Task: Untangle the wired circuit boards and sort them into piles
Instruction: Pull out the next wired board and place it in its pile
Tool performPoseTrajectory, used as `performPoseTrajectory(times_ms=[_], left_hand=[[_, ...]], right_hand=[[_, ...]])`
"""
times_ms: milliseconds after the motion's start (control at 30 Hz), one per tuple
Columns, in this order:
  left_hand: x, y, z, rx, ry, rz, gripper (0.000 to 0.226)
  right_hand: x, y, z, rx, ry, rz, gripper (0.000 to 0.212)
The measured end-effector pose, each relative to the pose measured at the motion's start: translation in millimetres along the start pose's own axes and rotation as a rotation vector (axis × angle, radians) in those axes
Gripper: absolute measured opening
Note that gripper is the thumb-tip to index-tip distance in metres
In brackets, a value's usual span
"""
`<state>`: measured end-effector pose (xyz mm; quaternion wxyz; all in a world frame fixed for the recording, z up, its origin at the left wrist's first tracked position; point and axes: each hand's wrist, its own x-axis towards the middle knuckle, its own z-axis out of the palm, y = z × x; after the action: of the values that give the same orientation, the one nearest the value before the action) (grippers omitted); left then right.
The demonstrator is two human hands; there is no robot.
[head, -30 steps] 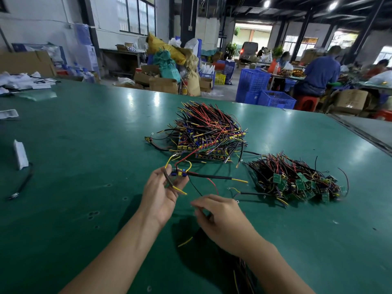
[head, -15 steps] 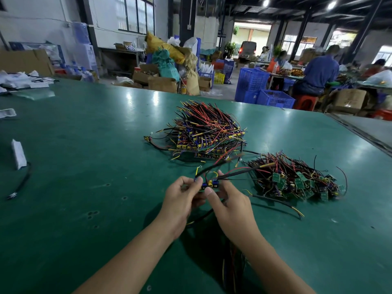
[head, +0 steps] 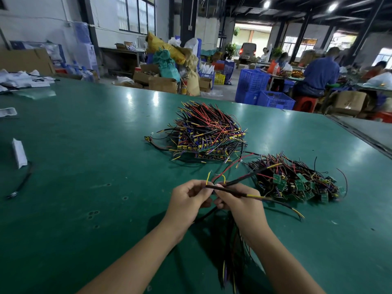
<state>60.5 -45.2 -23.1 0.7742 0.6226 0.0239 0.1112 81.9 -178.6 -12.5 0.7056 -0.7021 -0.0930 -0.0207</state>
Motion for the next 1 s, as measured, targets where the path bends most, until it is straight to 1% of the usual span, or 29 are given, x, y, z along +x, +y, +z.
performPoseTrajectory(times_ms=[67,200,267,333,433,533,667,733,800,933,1000], left_hand=[[0.6,-0.3,-0.6,-0.007,0.000,-0.023,0.015],[3.0,-1.6,-5.2,-0.020,-0.014,-0.080,0.025],[5.1,-1.7,-7.7,-0.040,-0.023,-0.098,0.029],[6.7,-1.0,-8.3,-0.028,-0.016,-0.096,0.030],[7.4,0.1,-7.6,-0.010,-0.002,-0.088,0.035],[5.3,2.0,-7.5,-0.024,0.003,-0.093,0.041],[3.7,4.9,-7.6,-0.062,-0.024,-0.105,0.026],[3.1,6.9,-8.0,-0.171,-0.064,-0.144,0.021],[1.9,8.8,-8.5,-0.265,-0.105,-0.175,0.011],[5.1,8.7,-9.6,-0.245,-0.078,-0.215,0.010],[5.7,9.2,-9.2,-0.275,-0.082,-0.254,0.012]], right_hand=[[0.3,0.4,-0.4,0.069,-0.026,0.019,0.001],[-0.1,1.5,-0.6,0.071,-0.057,0.012,0.007],[-0.8,0.3,1.0,0.109,-0.067,0.045,0.004],[-0.4,0.4,3.2,0.094,-0.050,0.047,0.001],[0.2,0.5,3.4,0.066,-0.021,0.030,0.004],[0.1,-1.7,-0.4,0.095,-0.082,0.025,0.005],[1.3,-2.6,-5.4,0.190,-0.138,0.099,0.013],[1.1,-3.7,-4.6,0.289,-0.154,0.131,0.010],[0.7,-7.1,-3.3,0.377,-0.156,0.140,0.009],[-0.3,-13.4,-3.1,0.432,-0.097,0.126,0.007],[-0.3,-14.6,-4.9,0.432,-0.097,0.132,0.015]])
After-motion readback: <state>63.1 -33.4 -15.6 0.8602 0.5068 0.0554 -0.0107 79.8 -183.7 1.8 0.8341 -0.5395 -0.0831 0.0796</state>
